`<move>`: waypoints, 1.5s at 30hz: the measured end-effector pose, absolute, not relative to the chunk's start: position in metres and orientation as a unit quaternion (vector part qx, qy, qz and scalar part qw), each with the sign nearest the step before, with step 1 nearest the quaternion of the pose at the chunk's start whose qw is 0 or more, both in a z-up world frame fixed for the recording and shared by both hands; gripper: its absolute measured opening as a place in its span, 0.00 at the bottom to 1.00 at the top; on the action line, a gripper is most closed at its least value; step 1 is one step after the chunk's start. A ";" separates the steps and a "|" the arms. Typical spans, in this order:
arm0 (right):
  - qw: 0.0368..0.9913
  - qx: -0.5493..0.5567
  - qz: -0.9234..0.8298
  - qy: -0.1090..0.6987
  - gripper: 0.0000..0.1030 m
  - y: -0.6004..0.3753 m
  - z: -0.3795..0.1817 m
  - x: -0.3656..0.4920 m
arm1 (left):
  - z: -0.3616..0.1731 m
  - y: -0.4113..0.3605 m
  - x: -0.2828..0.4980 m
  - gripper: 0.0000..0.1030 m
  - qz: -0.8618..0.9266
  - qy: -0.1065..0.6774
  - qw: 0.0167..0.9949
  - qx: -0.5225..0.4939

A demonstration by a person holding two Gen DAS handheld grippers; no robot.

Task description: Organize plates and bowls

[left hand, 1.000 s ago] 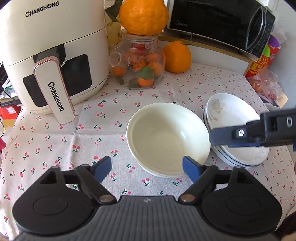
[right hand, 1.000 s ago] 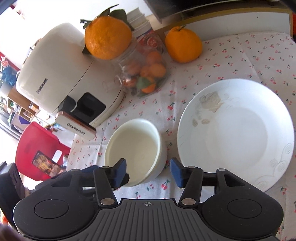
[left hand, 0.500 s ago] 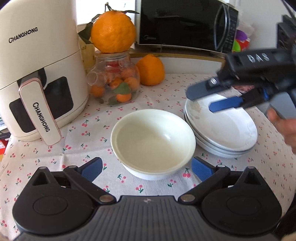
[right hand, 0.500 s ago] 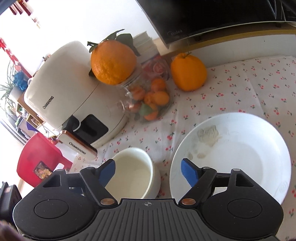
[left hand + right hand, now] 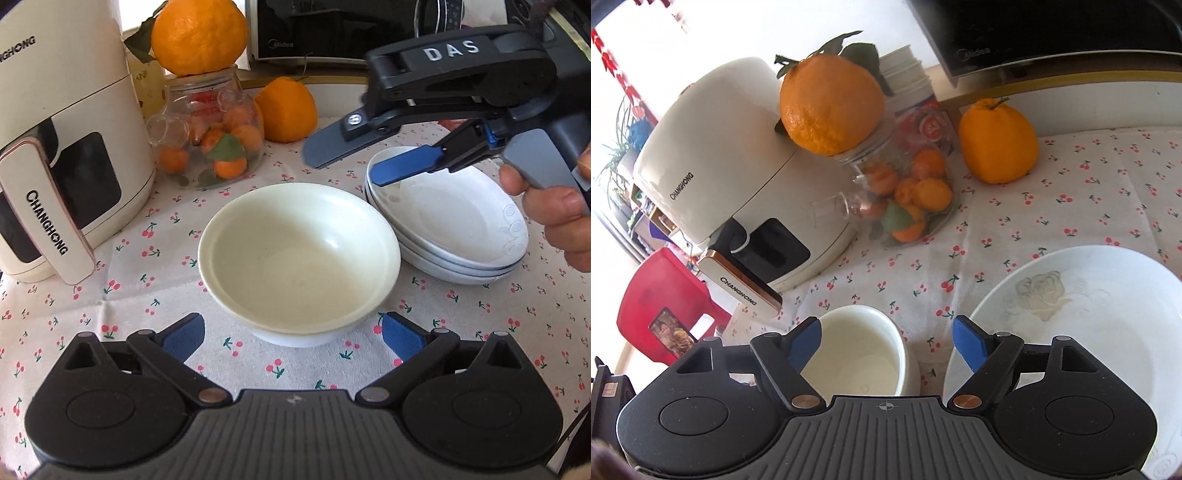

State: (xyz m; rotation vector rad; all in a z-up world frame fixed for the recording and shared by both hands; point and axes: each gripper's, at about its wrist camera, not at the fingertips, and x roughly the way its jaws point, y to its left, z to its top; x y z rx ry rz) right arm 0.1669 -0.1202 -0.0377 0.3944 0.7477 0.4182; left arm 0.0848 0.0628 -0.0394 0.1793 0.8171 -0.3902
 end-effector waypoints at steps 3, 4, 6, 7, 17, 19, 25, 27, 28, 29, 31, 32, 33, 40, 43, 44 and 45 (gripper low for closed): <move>0.891 0.182 0.209 0.360 0.77 -0.115 -0.040 0.169 | -0.041 0.062 0.089 0.99 -0.190 0.395 0.894 0.090; 0.891 0.181 0.211 0.361 0.77 -0.113 -0.040 0.170 | -0.042 0.062 0.090 0.99 -0.191 0.395 0.894 0.090; 0.890 0.179 0.213 0.363 0.77 -0.110 -0.042 0.172 | -0.042 0.061 0.090 0.98 -0.193 0.397 0.893 0.091; 0.889 0.181 0.215 0.361 0.77 -0.109 -0.043 0.173 | -0.043 0.062 0.091 0.98 -0.193 0.398 0.892 0.092; 0.882 0.174 0.220 0.378 0.65 -0.097 -0.050 0.179 | -0.041 0.062 0.085 0.92 -0.191 0.394 0.894 0.097; 0.880 0.172 0.219 0.383 0.60 -0.095 -0.052 0.179 | -0.039 0.061 0.083 0.90 -0.192 0.392 0.894 0.098; 0.884 0.163 0.208 0.386 0.47 -0.094 -0.054 0.178 | -0.035 0.060 0.079 0.88 -0.193 0.390 0.895 0.104; 0.883 0.167 0.208 0.386 0.44 -0.096 -0.055 0.178 | -0.034 0.060 0.079 0.88 -0.192 0.391 0.894 0.102; 0.883 0.167 0.208 0.386 0.44 -0.096 -0.055 0.178 | -0.034 0.061 0.079 0.88 -0.193 0.391 0.894 0.101; 0.883 0.168 0.209 0.385 0.43 -0.096 -0.054 0.177 | -0.034 0.061 0.079 0.88 -0.193 0.391 0.894 0.101; 0.884 0.165 0.210 0.383 0.43 -0.096 -0.054 0.176 | -0.032 0.061 0.078 0.88 -0.192 0.388 0.896 0.101; 0.885 0.164 0.210 0.382 0.43 -0.095 -0.053 0.176 | -0.032 0.061 0.078 0.88 -0.192 0.387 0.896 0.101; 0.886 0.163 0.210 0.380 0.43 -0.095 -0.052 0.176 | -0.031 0.062 0.077 0.88 -0.192 0.386 0.897 0.100; 0.889 0.173 0.212 0.367 0.43 -0.098 -0.044 0.173 | -0.019 0.063 0.074 0.88 -0.193 0.366 0.905 0.098; 0.892 0.177 0.214 0.357 0.43 -0.101 -0.037 0.171 | -0.012 0.062 0.073 0.88 -0.195 0.354 0.910 0.097; 0.892 0.180 0.215 0.354 0.43 -0.103 -0.035 0.171 | -0.009 0.061 0.072 0.88 -0.195 0.350 0.911 0.097; 0.893 0.182 0.216 0.351 0.43 -0.104 -0.033 0.170 | -0.007 0.061 0.072 0.88 -0.196 0.347 0.912 0.096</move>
